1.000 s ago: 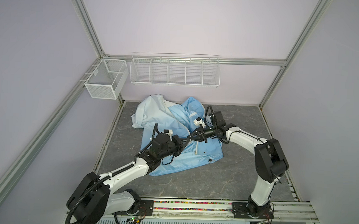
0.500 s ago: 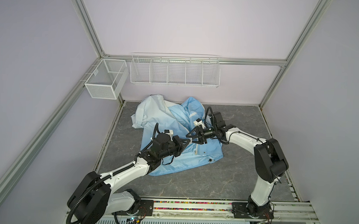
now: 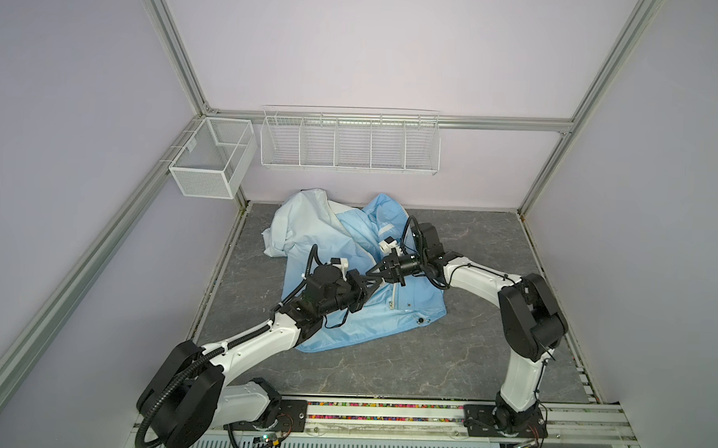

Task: Zip up the jacket

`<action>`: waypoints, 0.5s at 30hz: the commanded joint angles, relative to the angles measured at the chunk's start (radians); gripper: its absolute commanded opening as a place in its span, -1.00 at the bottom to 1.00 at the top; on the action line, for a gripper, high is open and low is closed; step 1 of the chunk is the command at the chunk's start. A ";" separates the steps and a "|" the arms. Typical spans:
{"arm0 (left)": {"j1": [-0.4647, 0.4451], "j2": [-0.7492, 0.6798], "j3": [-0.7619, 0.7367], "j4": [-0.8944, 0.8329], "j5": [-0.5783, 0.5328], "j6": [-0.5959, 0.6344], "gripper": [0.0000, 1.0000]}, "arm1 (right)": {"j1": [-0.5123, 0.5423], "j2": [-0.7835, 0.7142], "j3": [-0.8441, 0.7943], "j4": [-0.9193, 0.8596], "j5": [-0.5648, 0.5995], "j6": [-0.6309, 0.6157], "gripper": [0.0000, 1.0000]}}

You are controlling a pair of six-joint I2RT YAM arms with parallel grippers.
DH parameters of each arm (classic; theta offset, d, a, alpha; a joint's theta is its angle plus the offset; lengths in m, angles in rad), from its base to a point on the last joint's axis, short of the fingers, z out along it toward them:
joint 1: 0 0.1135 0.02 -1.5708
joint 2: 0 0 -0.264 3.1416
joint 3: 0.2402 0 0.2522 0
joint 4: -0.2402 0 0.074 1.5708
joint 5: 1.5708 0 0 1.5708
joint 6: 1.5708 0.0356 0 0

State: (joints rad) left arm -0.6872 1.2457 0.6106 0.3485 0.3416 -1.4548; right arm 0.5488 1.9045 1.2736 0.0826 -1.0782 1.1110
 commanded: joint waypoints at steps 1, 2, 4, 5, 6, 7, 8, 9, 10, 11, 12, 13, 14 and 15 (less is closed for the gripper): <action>-0.005 -0.001 0.025 0.026 0.035 -0.004 -0.32 | 0.007 -0.002 0.017 0.084 -0.045 0.020 -0.86; -0.005 -0.003 0.022 0.027 0.032 -0.006 -0.14 | 0.008 -0.005 0.014 0.087 -0.049 0.016 -0.86; -0.005 -0.009 0.014 0.031 0.024 -0.012 0.04 | 0.006 -0.011 0.009 0.092 -0.053 0.010 -0.86; -0.005 -0.012 0.006 0.037 0.020 -0.017 0.10 | 0.003 -0.014 0.005 0.094 -0.055 0.007 -0.86; -0.005 -0.015 -0.003 0.047 0.014 -0.023 0.13 | 0.002 -0.018 0.003 0.097 -0.059 0.005 -0.86; -0.005 -0.019 -0.011 0.055 0.011 -0.029 0.13 | 0.002 -0.020 -0.001 0.102 -0.061 0.003 -0.86; -0.005 -0.024 -0.022 0.064 0.002 -0.035 0.14 | 0.000 -0.025 -0.006 0.104 -0.063 -0.002 -0.86; -0.005 -0.027 -0.031 0.074 -0.004 -0.042 0.14 | 0.000 -0.029 -0.010 0.103 -0.063 -0.008 -0.86; -0.005 -0.028 -0.037 0.083 -0.008 -0.047 0.13 | -0.002 -0.033 -0.014 0.104 -0.066 -0.013 -0.86; -0.005 -0.030 -0.043 0.094 -0.010 -0.052 0.10 | -0.001 -0.036 -0.019 0.104 -0.067 -0.017 -0.86; -0.005 -0.030 -0.046 0.101 -0.011 -0.055 0.06 | -0.002 -0.038 -0.024 0.104 -0.070 -0.021 -0.86; -0.005 -0.030 -0.047 0.101 -0.011 -0.056 0.02 | -0.004 -0.038 -0.028 0.104 -0.071 -0.024 -0.86; -0.005 -0.032 -0.049 0.101 -0.013 -0.056 -0.02 | -0.003 -0.039 -0.032 0.106 -0.075 -0.026 -0.86; -0.005 -0.035 -0.050 0.102 -0.015 -0.056 -0.05 | -0.005 -0.039 -0.035 0.107 -0.076 -0.026 -0.86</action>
State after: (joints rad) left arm -0.6918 1.2320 0.5739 0.4129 0.3443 -1.4971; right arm 0.5503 1.9045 1.2625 0.1596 -1.1160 1.1019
